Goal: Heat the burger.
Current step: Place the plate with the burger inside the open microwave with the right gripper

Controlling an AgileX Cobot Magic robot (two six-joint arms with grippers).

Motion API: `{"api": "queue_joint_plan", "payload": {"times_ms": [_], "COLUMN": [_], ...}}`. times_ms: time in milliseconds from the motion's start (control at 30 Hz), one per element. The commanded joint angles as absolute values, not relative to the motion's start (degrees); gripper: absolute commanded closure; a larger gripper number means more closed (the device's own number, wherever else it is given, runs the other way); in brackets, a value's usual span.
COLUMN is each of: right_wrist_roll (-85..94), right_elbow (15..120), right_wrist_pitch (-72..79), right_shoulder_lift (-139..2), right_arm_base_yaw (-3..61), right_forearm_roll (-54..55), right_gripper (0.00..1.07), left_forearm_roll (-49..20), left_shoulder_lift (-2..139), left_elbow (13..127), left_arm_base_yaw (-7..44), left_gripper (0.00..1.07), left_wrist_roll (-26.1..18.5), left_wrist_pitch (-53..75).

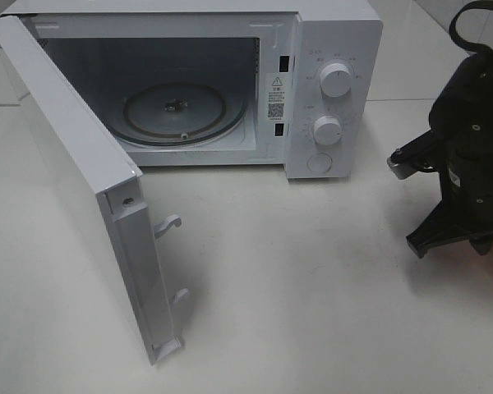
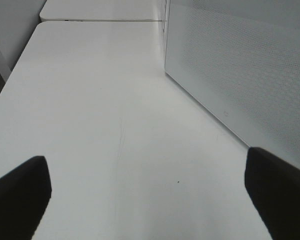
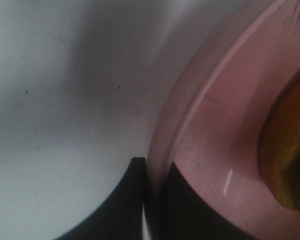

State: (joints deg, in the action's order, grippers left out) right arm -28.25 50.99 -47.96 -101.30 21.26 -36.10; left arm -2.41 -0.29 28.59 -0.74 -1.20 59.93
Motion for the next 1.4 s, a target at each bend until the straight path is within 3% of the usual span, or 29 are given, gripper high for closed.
{"api": "queue_joint_plan", "payload": {"times_ms": [33,267,1400], "right_wrist_roll": [-29.4,-30.5,-28.5], "right_elbow": [48.2,44.6,42.6], "right_wrist_pitch": [-51.5,-51.9,-60.7], "right_shoulder_lift": [-98.5,-94.4,-84.5], "right_arm_base_yaw": [22.7,25.0,50.5], "right_forearm_roll": [-38.6,-38.4,-37.8], "right_gripper": [1.07,1.07,1.05], "left_forearm_roll": [-2.3,-2.3,-2.3], "left_shoulder_lift": [-1.5,-1.5,-1.5], "left_elbow": [28.5,28.5,28.5], "left_arm_base_yaw": [-0.5,-0.5,-0.5], "left_gripper": [0.01,0.01,0.01], "left_wrist_roll": [-1.1,-1.1,-1.1], "left_wrist_pitch": [59.6,59.6,59.6]}}
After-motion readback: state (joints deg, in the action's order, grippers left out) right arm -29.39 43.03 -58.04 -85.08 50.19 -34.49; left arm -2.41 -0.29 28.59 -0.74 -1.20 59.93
